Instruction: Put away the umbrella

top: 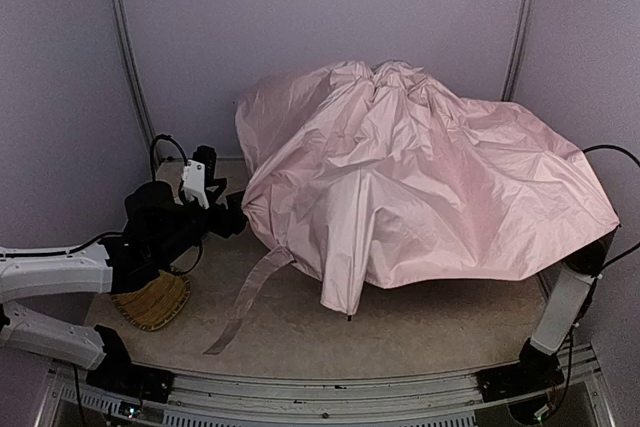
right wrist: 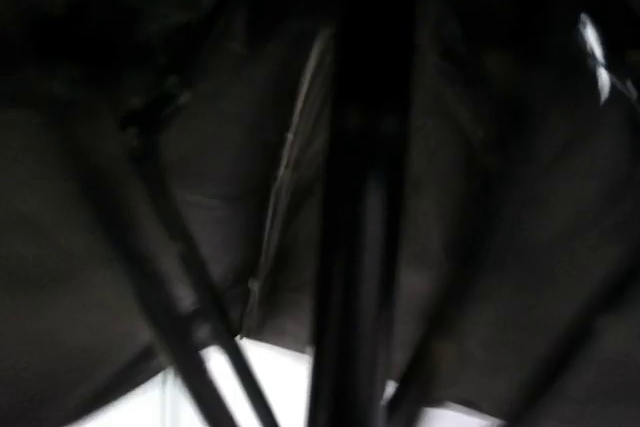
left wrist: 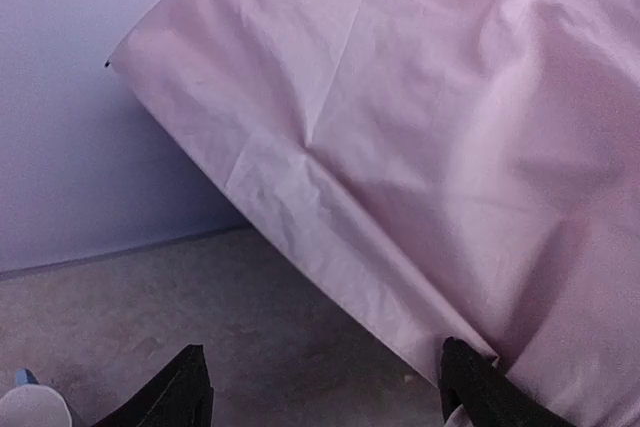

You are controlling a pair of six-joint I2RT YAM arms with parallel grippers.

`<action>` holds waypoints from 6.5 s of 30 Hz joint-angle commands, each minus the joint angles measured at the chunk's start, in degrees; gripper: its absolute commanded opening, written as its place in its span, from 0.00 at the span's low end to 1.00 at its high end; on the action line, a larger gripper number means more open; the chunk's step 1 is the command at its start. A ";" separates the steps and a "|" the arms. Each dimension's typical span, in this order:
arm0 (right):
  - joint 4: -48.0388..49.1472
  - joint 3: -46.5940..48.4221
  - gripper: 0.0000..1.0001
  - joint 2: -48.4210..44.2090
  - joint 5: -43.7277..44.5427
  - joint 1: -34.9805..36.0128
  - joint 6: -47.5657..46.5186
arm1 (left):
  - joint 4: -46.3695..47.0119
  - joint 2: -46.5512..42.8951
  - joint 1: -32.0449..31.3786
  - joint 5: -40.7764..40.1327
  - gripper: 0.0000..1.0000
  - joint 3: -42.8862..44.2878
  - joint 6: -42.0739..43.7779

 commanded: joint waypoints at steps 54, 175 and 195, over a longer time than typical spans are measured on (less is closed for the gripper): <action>-40.17 -4.07 0.00 -41.45 -9.92 -25.65 -5.86 | 5.04 -3.69 3.41 10.53 0.89 -12.98 4.66; -107.41 38.68 0.00 -23.12 -8.99 -0.16 -28.28 | 24.48 9.47 -20.79 29.89 0.83 -15.23 12.79; -105.74 39.18 0.00 -23.89 -15.09 -0.16 -29.18 | 37.43 30.98 -19.59 21.48 0.65 -8.76 12.97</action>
